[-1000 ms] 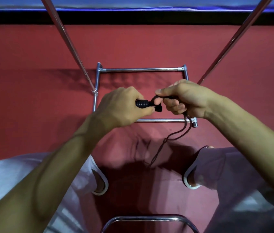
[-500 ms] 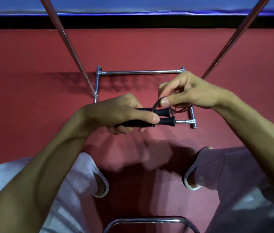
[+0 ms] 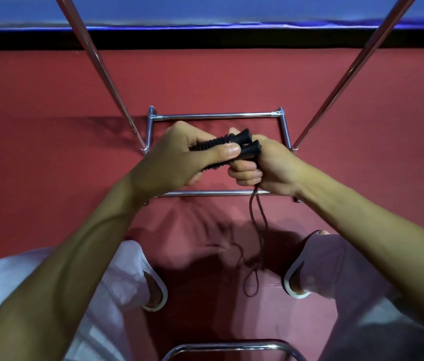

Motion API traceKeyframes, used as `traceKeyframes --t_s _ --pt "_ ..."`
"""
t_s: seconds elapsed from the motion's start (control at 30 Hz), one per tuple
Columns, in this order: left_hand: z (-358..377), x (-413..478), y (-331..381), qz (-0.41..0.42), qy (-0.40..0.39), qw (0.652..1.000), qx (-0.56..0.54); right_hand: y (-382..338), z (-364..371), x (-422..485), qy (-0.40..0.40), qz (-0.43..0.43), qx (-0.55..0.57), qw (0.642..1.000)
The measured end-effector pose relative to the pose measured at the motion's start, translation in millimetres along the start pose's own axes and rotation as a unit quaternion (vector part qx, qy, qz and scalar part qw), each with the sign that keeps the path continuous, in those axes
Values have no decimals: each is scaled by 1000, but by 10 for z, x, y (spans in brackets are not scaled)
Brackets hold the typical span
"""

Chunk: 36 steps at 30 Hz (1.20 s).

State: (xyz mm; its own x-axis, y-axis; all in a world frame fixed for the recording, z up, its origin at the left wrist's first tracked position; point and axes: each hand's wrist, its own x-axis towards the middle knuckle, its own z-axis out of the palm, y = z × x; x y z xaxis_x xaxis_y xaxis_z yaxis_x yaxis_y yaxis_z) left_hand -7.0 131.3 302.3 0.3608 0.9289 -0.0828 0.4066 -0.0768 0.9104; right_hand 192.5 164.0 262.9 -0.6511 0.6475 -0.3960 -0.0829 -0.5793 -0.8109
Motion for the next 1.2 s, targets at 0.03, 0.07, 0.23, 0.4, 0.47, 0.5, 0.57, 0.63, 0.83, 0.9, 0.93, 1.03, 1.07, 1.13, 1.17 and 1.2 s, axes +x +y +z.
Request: traceKeyframes --t_s 0.03,0.07,0.23,0.4,0.47,0.5,0.57,0.63,0.83,0.9,0.93,1.03,1.07,1.13,1.17,1.2 --pt "5 -2 -34 15 24 998 60 38 16 27 18 7 11 1000" --pt "11 -5 -71 23 46 991 125 74 18 54 34 14 13 999" --pt "105 6 -125 73 131 950 276 249 -1 103 -11 67 163 984" --pt "185 31 -163 91 160 943 279 299 53 157 12 58 183 981" --pt "205 44 -174 59 175 934 304 259 48 177 62 48 122 989" --pt "213 58 -180 44 180 927 325 240 48 190 87 46 93 991" --pt "228 92 -186 24 179 916 357 231 43 212 130 48 29 990" --pt "255 109 -188 22 177 913 367 239 28 228 165 52 -55 983" --pt "258 119 -178 61 197 925 318 115 22 215 203 30 -150 967" --pt "255 119 -176 62 196 934 294 93 12 192 207 25 -170 963" --pt "250 117 -168 60 189 940 279 89 5 182 206 23 -186 961" --pt "223 121 -151 60 170 961 208 56 5 148 196 33 -245 949" --pt "209 125 -153 59 169 967 183 40 5 144 192 45 -254 947" --pt "171 127 -144 47 173 976 126 -6 -4 136 190 60 -237 951" --pt "145 124 -129 33 177 980 83 -38 -23 124 191 50 -210 958" --pt "112 120 -107 9 182 983 31 -72 -50 112 191 22 -187 963"
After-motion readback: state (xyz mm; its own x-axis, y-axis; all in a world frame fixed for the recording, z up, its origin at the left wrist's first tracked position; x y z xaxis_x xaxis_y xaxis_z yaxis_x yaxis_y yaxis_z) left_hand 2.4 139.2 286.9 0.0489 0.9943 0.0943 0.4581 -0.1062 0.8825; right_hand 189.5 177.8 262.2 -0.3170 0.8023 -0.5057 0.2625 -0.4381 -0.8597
